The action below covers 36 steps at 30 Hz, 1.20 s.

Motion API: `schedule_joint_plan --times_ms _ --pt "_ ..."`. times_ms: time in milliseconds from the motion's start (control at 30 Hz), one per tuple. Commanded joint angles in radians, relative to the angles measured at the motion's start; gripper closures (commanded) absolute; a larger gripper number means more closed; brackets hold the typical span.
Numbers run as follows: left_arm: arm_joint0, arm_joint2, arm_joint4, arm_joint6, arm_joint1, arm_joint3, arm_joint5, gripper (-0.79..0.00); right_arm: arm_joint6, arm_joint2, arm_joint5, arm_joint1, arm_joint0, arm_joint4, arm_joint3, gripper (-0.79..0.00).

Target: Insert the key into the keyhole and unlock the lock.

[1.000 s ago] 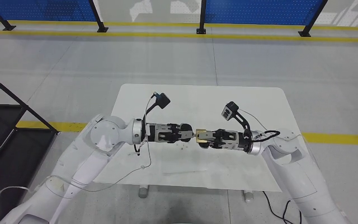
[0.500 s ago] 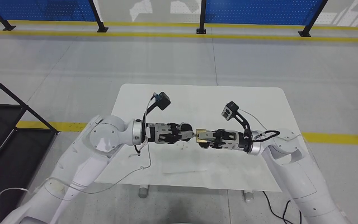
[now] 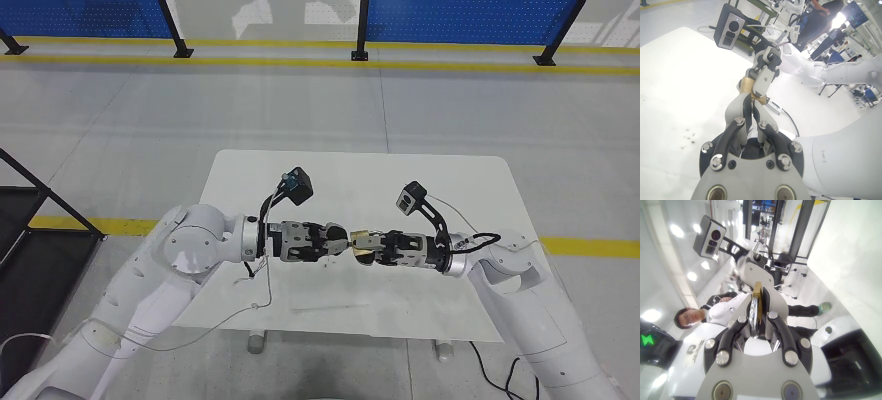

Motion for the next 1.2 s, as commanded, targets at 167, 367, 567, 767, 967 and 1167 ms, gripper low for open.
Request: schedule_joint_plan --times_ms 167,367,567,767,967,1167 --pt "0.007 -0.01 0.091 0.04 0.0 -0.023 -0.038 0.0 0.0 0.0 0.0 0.0 0.0 0.0 0.0 0.0" --pt "0.017 -0.025 0.141 0.066 0.001 -0.036 -0.07 0.0 0.0 0.0 0.0 0.0 0.0 0.0 0.0 0.0" --pt "0.026 -0.03 0.17 0.074 0.002 -0.046 -0.089 0.0 0.0 0.0 0.0 0.0 0.0 0.0 0.0 0.0" --pt "0.028 -0.035 0.211 0.089 0.003 -0.061 -0.11 0.0 0.0 0.0 0.0 0.0 0.0 0.0 0.0 0.0" --pt "0.037 -0.043 0.288 0.097 0.005 -0.096 -0.134 0.0 0.0 0.0 0.0 0.0 0.0 0.0 0.0 0.0" --pt "0.047 -0.052 0.353 0.121 0.007 -0.116 -0.154 0.0 0.0 0.0 0.0 0.0 0.0 0.0 0.0 0.0"
